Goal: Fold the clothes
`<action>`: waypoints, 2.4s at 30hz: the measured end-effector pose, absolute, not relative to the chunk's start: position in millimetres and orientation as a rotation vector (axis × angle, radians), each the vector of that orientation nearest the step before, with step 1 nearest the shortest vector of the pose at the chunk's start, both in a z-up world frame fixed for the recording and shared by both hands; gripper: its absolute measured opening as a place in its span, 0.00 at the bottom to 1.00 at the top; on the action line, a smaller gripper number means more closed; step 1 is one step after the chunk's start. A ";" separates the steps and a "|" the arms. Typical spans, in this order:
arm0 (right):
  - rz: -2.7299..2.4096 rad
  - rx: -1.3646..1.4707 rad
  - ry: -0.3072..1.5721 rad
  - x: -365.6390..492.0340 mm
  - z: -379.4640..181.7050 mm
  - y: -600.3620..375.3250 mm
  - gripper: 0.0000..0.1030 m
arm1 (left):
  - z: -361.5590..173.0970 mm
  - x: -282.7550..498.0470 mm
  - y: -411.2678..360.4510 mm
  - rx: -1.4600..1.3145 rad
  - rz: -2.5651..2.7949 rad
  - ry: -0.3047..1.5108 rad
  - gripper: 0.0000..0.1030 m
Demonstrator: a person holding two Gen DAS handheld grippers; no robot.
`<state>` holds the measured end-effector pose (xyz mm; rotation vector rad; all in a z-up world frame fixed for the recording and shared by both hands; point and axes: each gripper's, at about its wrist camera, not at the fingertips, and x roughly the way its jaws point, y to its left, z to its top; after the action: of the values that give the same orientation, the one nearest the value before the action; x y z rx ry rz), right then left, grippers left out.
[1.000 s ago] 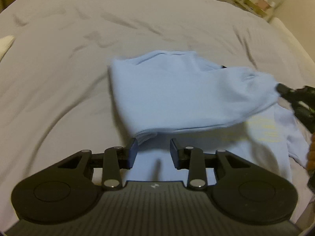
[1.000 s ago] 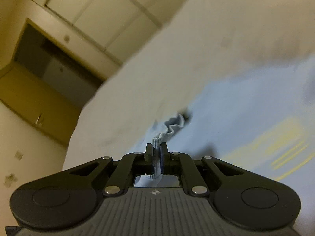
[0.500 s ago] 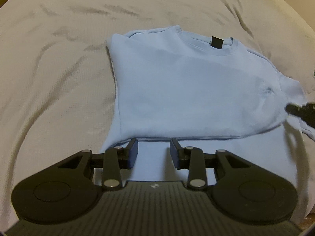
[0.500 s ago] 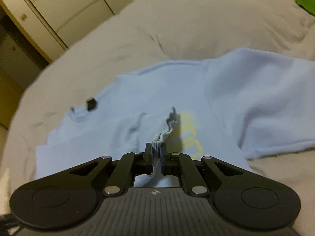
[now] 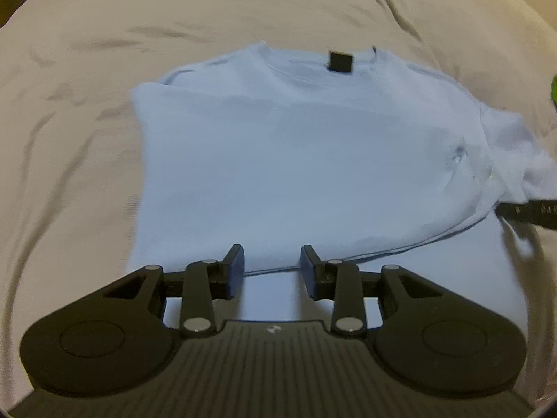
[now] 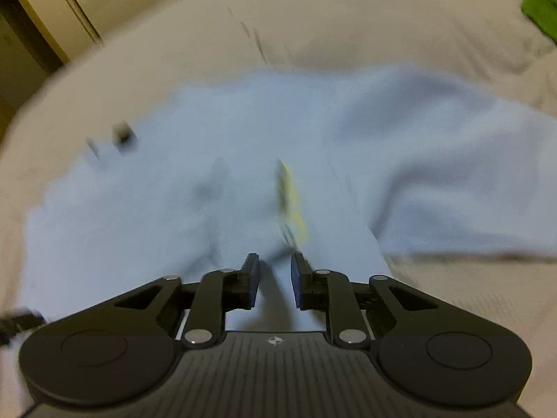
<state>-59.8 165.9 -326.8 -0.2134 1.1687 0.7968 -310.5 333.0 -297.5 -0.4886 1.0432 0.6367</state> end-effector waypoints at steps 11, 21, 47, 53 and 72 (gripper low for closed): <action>0.453 0.185 1.236 28.3 -307.2 -15.4 0.42 | -291.8 -226.1 278.9 -0.435 0.564 1.099 0.31; 0.151 0.756 1.091 107.1 -338.9 -172.7 0.49 | -293.9 -178.7 251.6 -0.427 0.547 1.117 0.34; 1.136 -0.160 0.922 -77.3 -211.6 153.9 0.59 | -269.3 -307.0 311.3 -0.678 0.727 1.055 0.36; 0.926 -0.239 1.175 -67.1 -269.0 122.9 0.59 | -278.0 -305.6 317.0 -0.781 0.687 1.018 0.38; 0.621 -0.033 1.338 -4.5 -309.9 36.1 0.64 | -274.2 -229.5 344.3 -0.968 0.630 0.558 0.03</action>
<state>-4.5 36.1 -309.9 -0.0325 1.3381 0.6213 -229.5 344.3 -274.2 -0.9683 0.5583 0.6297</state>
